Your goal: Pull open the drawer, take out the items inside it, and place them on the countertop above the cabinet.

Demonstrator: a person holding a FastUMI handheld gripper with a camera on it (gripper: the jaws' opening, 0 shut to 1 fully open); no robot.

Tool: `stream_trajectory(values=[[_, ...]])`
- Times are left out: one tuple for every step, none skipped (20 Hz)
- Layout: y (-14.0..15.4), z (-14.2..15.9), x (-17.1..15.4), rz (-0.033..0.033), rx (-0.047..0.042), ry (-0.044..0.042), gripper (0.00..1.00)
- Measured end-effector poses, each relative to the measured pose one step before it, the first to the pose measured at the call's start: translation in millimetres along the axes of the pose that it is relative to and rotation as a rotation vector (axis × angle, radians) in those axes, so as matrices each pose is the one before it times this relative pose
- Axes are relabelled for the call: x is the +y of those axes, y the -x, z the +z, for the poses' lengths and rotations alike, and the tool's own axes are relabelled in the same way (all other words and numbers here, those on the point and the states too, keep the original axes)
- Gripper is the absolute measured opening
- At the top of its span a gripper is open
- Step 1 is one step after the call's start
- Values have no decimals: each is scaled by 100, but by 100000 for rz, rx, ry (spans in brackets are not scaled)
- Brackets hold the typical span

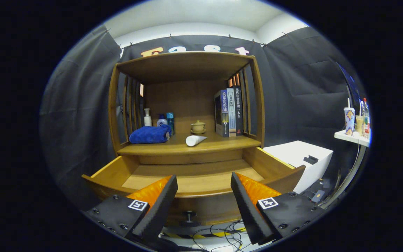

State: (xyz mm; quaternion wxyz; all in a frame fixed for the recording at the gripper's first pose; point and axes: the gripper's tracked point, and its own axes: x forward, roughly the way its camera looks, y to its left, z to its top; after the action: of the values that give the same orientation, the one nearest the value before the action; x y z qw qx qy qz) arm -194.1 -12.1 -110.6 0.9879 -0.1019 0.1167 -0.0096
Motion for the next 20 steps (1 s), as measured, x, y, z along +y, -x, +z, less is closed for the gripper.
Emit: stream_trajectory(values=[[74,-796,-193,-706,1169,-78,99],[76,-750,-63,-390,1541,481,99],[-201,-787,-143,-408,1627,960,99],[-221,-635,-94,-514,1218,1120,99],[-164,-638,-100,-109,1429,1114,98],[23,-102,257,1625,-329,-6,98],[-92,-156,102,321,-608,300,98],[-80,35,-159,-57,328,51,97],[12,-637,-428,-1087,2314,1440,97],[-143,-844,-500,-1823,2532,1514,97],[1,-468,29,69,978,-100,97],[-74,9,465,1056,-283,-1750,96],[-247,10,177,832,-182,-1725,96],[36,35,20,754,-91,-1308,96],[-315,187,0,134,-8,-172,95],[-337,227,-273,-555,152,1143,95],[-381,300,-346,-1311,114,1914,95],[-502,262,-359,-1178,119,2276,95],[-694,221,507,953,-185,1251,95],[-732,251,251,729,218,193,95]])
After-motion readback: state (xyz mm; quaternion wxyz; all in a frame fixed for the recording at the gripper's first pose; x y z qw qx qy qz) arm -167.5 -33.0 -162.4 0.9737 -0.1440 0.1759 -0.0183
